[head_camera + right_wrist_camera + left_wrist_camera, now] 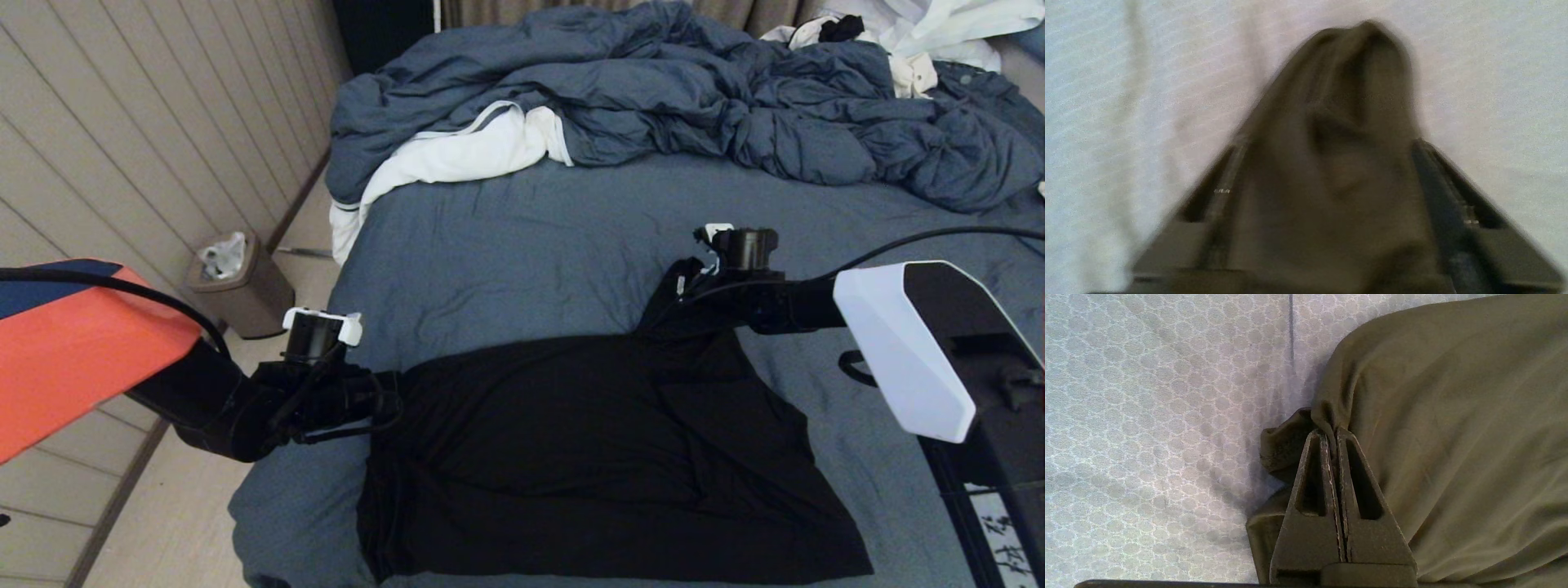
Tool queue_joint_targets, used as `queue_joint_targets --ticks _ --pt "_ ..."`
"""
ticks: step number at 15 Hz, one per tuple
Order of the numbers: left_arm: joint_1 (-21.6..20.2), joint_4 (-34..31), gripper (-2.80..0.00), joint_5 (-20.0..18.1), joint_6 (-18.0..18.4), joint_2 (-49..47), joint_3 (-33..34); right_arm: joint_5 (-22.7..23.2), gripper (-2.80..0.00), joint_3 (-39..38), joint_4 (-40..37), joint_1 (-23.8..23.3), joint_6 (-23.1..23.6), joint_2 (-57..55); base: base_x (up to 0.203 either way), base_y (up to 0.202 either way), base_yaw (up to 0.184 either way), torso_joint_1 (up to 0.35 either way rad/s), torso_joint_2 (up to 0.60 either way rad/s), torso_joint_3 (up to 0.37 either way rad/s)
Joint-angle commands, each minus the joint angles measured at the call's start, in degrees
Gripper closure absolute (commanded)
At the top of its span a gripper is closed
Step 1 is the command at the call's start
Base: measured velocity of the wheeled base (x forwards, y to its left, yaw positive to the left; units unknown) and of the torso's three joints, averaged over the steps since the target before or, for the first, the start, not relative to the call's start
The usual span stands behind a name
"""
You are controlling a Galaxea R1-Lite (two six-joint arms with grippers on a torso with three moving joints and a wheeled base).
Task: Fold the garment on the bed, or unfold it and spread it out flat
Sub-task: Fold the black T-shirt
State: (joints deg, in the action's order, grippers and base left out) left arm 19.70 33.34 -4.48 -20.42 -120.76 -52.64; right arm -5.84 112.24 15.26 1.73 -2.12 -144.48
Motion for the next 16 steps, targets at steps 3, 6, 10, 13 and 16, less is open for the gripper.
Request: queue_joint_targets --ticks 3,6,10,13,16 --pt "0.1 0.2 0.00 -0.1 -0.1 -0.3 0.0 0.3 0.00 0.1 -0.2 -0.1 0.0 -0.9 0.000 0.000 0.000 0.000 0.00 0.000" --pt "0.0 0.2 0.00 -0.1 -0.1 -0.4 -0.1 0.3 0.00 0.0 -0.1 -0.1 0.0 -0.3 0.000 0.000 0.000 0.000 0.00 0.000" --pt "0.1 0.2 0.00 -0.1 -0.1 -0.5 -0.4 0.0 0.00 0.0 0.0 -0.1 -0.2 0.4 0.000 0.000 0.000 0.000 0.00 0.000" --pt "0.0 0.2 0.00 0.0 -0.1 -0.1 -0.4 -0.2 0.00 -1.3 -0.4 -0.2 -0.7 3.7 0.000 0.000 0.000 0.000 0.00 0.000" --pt "0.0 0.2 0.00 0.0 -0.1 1.6 0.3 0.1 0.00 -9.8 -2.2 0.3 -0.9 14.1 0.000 0.000 0.000 0.000 0.00 0.000"
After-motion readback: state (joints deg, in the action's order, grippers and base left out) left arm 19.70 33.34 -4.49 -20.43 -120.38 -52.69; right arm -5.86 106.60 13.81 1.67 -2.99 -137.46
